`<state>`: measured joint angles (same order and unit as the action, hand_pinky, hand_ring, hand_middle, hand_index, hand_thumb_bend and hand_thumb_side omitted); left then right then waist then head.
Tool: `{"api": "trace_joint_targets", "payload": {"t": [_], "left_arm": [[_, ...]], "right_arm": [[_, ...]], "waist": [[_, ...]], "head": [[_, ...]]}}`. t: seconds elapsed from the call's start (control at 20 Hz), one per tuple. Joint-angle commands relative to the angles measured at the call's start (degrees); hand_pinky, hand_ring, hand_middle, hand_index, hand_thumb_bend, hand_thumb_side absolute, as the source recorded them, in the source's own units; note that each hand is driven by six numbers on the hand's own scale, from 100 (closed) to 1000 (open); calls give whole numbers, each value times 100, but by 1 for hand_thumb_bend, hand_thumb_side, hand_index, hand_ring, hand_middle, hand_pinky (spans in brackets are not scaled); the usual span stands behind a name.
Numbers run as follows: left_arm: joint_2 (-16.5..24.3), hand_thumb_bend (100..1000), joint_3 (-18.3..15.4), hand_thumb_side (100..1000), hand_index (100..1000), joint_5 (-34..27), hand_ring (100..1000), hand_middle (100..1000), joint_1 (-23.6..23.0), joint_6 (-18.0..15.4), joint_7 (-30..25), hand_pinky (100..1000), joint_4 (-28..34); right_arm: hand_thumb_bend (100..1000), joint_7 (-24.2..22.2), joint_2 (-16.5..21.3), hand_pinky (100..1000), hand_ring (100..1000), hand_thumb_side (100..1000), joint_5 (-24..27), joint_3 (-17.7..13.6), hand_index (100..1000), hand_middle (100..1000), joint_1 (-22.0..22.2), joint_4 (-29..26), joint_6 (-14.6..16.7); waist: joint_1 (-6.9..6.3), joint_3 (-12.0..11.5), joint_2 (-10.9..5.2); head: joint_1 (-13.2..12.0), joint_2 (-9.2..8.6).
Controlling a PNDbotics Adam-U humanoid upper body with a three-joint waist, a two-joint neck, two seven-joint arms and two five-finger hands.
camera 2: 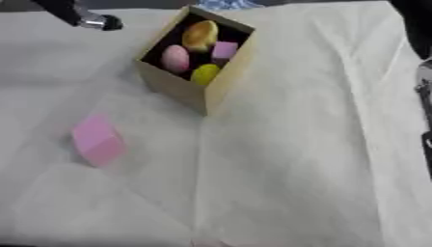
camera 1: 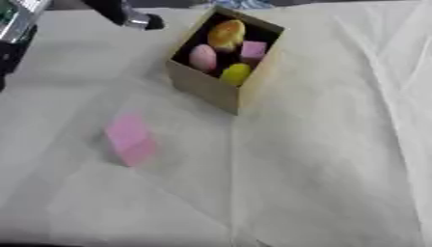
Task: Pick up objects on the table and place them in the box.
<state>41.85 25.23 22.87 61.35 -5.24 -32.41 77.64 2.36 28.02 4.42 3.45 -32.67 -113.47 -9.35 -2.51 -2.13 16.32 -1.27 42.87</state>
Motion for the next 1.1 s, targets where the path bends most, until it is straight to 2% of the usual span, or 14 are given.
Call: {"api": "trace_joint_targets", "payload": {"t": [0.05, 0.35, 0.6, 0.85, 1.1], "left_arm": [[723, 561, 156, 520, 866, -365, 760, 737, -216, 374, -30, 788, 812], [1229, 602, 334, 578, 878, -614, 769, 743, -929, 979, -194, 790, 1708], [1321, 635, 268, 647, 879, -777, 764, 723, -1364, 1351, -193, 788, 2049], [1195, 723, 323, 614, 887, -429, 797, 755, -1562, 1707, -46, 813, 2101], [1159, 793, 565, 612, 896, -124, 814, 774, -1628, 1851, -367, 831, 1913]], "right_arm": [[100, 27, 154, 905, 869, 618, 23, -72, 710, 599, -49, -112, 13], [100, 29, 117, 905, 869, 616, 46, -76, 710, 600, -23, -112, 28], [100, 44, 95, 905, 869, 616, 51, -89, 710, 600, 9, -112, 29], [100, 50, 59, 905, 868, 618, 64, -90, 708, 598, 44, -112, 22], [100, 55, 53, 905, 868, 619, 72, -92, 707, 597, 68, -112, 13]], "waist": [[12, -28, -132], [25, -121, -143], [15, -179, -168], [-19, -236, -199], [-49, -226, -200]], "head": [[24, 2], [-9, 2], [-33, 29], [-47, 47], [-32, 31]]}}
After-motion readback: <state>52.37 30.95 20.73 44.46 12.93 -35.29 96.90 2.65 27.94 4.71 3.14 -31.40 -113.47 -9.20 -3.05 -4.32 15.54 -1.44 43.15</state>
